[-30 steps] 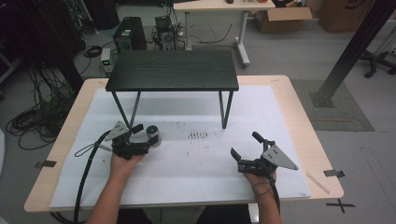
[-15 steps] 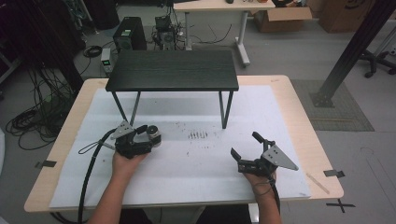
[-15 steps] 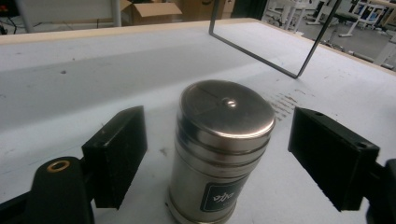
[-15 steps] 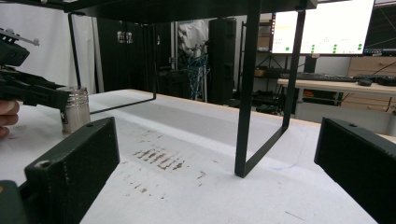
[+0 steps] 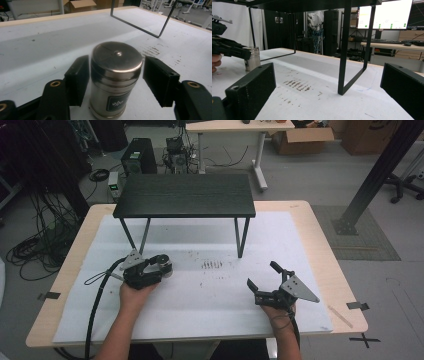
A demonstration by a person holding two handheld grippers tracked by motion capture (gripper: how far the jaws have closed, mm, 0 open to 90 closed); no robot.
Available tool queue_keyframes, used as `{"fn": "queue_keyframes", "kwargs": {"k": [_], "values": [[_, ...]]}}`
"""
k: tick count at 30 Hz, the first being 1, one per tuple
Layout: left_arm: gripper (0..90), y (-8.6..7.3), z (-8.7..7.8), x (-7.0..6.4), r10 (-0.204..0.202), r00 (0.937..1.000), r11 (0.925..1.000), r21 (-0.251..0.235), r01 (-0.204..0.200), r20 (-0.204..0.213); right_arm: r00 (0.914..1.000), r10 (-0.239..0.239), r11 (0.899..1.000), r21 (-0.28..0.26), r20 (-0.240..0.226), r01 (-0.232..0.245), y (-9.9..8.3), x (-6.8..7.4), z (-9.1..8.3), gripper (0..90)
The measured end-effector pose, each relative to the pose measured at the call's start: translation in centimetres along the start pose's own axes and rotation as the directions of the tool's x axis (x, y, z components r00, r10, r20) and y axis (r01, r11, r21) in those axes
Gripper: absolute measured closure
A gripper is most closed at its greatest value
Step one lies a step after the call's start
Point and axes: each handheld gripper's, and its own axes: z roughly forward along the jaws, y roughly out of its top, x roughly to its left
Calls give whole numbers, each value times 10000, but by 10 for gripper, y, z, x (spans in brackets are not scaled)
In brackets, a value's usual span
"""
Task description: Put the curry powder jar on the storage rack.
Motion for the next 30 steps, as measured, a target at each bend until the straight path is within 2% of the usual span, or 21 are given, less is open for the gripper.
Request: {"fn": "queue_keyframes", "kwargs": {"k": [9,17,23,26,30], "values": [[482,0,0,0,167,9998,9998,83,-166,-135,10000,4,10000,2,5,-4,0,0,0,0],[491,4,-3,-1,222,9996,9995,208,-218,-163,10000,10,10000,4,4,-10,0,0,0,0],[493,19,-14,-8,451,9989,9990,61,-450,-83,10000,-49,10000,36,-15,49,0,0,0,0],[494,29,-19,-11,780,9970,9969,118,-780,5,10000,-49,10000,33,-17,50,0,0,0,0],[494,40,-25,-15,692,9973,9976,11,-693,237,10000,-60,10000,24,-18,60,0,0,0,0]]}}
